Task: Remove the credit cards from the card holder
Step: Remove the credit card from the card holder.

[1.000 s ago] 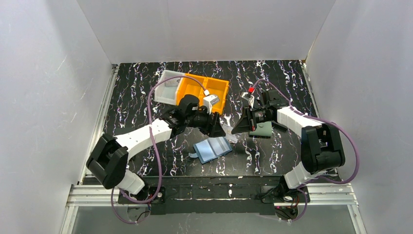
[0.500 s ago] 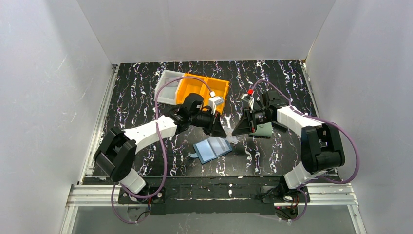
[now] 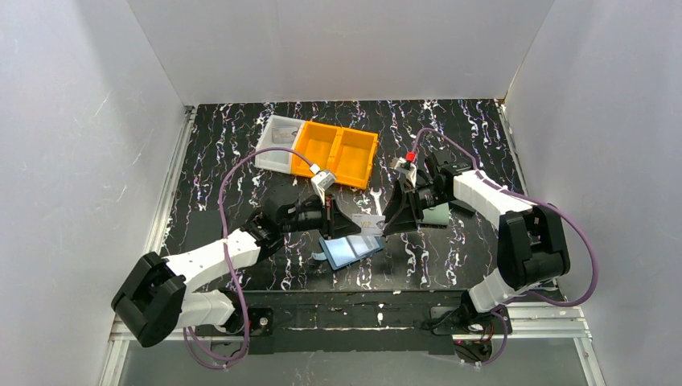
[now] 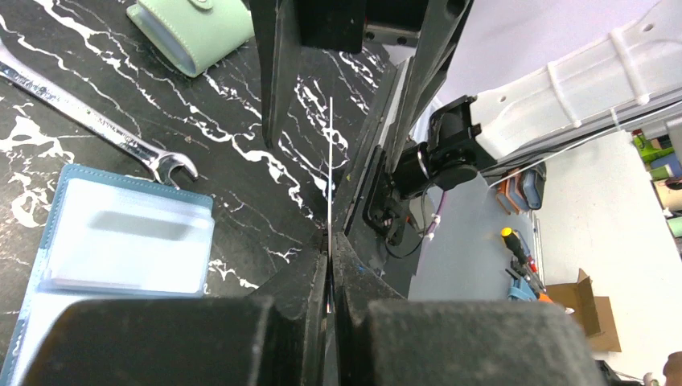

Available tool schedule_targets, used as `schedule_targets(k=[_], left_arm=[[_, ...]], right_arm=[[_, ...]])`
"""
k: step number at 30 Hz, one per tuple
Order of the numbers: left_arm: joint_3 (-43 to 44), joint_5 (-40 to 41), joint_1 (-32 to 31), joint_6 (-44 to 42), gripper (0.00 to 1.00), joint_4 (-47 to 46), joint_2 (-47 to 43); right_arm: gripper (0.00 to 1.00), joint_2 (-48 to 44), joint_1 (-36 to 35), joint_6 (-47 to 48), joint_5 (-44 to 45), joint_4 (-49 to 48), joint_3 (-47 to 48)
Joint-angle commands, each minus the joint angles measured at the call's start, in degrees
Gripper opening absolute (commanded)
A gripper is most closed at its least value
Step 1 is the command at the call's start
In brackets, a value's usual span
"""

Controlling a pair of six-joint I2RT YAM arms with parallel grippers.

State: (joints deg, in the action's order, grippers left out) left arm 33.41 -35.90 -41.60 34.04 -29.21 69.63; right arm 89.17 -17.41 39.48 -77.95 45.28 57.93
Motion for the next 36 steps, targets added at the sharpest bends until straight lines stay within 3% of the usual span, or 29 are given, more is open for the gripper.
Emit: schedule_targets(k=[1, 5, 10, 12, 15, 18, 21, 25, 30, 33, 36], left_arm=[[-0.7, 1.4, -0.8, 2.4, 0.00, -7.0, -0.1], [-1.0, 2.7, -1.0, 2.8, 0.00, -8.2, 0.4], [-1.6, 4.0, -1.0, 2.8, 0.00, -8.5, 0.5], [-1.9, 4.7, -1.0, 3.0, 0.00, -8.5, 0.6], [-3.0, 8.1, -0.6, 4.0, 0.24, -7.3, -0.6], [-3.3, 12.3, 0.8, 2.5, 0.53, -0.3, -5.2], [-1.9, 18.0, 1.9, -2.3, 0.97, 9.9, -11.9], [4.4, 18.2, 3.5, -13.2, 0.98, 24.2, -17.5], [19.3, 10.0, 3.8, -29.2, 0.98, 46.7, -9.8], [25.7, 7.4, 3.4, -32.8, 0.98, 51.6, -5.7], [28.1, 8.4, 0.8, -37.1, 0.98, 50.9, -4.1]], right_arm=[[0.67, -1.3, -1.8, -1.2, -3.3, -1.5, -0.6], [0.50, -0.8, -2.1, -2.5, -4.0, -2.2, -0.5], [0.11, -1.3, -2.1, -5.1, -4.5, -4.6, -0.5], [0.01, -1.8, -2.1, -5.2, -4.2, -4.9, -0.5], [0.01, -2.4, -2.1, -5.1, -2.3, -5.2, -0.6], [0.01, -2.6, -2.1, -4.7, 1.3, -4.5, 0.0], [0.01, -2.0, -2.1, -0.9, 5.5, -0.9, 1.5], [0.01, 0.5, -2.6, 7.3, 9.3, 7.1, 4.6], [0.01, 3.5, -3.2, 14.9, 10.3, 14.6, 7.1], [0.01, 4.1, -3.4, 16.4, 10.6, 16.2, 7.6], [0.01, 4.1, -3.4, 17.0, 10.5, 16.7, 7.8]])
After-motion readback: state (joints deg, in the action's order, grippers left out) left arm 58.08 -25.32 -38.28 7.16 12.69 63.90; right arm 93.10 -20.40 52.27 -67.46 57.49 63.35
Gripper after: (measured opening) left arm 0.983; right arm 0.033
